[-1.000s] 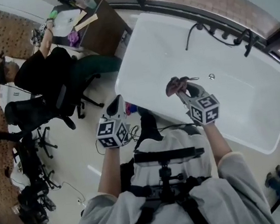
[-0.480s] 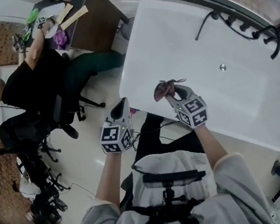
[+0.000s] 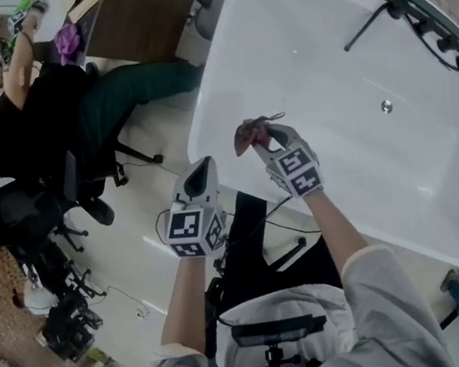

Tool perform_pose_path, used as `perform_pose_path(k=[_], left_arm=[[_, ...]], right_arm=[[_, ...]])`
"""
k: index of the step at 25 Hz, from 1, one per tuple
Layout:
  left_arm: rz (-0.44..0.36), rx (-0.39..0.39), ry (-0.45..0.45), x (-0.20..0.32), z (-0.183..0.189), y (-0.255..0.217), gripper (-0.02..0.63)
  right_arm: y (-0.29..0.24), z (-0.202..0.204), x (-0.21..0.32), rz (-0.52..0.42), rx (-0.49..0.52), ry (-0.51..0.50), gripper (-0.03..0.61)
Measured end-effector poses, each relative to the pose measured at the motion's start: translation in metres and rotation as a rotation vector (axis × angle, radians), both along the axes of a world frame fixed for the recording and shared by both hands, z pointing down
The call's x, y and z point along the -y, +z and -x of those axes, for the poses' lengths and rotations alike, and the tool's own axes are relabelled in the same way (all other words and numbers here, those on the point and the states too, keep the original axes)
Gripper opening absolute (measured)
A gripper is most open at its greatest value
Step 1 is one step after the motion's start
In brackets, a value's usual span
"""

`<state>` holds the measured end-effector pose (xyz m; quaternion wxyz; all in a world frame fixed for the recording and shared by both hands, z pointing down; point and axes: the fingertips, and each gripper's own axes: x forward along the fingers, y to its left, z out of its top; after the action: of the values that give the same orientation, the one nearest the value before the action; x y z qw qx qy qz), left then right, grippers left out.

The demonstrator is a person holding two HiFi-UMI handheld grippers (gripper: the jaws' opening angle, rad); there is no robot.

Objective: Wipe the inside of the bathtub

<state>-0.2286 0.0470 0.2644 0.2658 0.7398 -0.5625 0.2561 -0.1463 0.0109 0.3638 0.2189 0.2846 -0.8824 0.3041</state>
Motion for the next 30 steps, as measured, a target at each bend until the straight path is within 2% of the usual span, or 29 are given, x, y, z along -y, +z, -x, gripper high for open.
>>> perform_pose_path(k=[4,10,20,27,30], left_arm=[[0.012,-0.008,-0.036,0.010,0.014,0.035,0.008],[0.034,-0.004,-0.029,0.030,0.024,0.081,0.008],[0.071,-0.019,-0.005,0.062,0.034,0.136,0.008],[0.073,-0.034,-0.011,0.083,0.045,0.151,0.008],[0.067,-0.046,-0.016,0.084,0.039,0.156,0.008]], right_arm=[[0.044,0.029,0.018,-0.027,-0.045,-0.029,0.141],[0.097,0.069,0.043,-0.047,-0.054,-0.088,0.141],[0.139,0.117,0.057,-0.090,-0.047,-0.191,0.141],[0.142,0.124,0.087,-0.115,-0.063,-0.216,0.135],[0.145,0.109,0.117,-0.141,-0.083,-0.162,0.135]])
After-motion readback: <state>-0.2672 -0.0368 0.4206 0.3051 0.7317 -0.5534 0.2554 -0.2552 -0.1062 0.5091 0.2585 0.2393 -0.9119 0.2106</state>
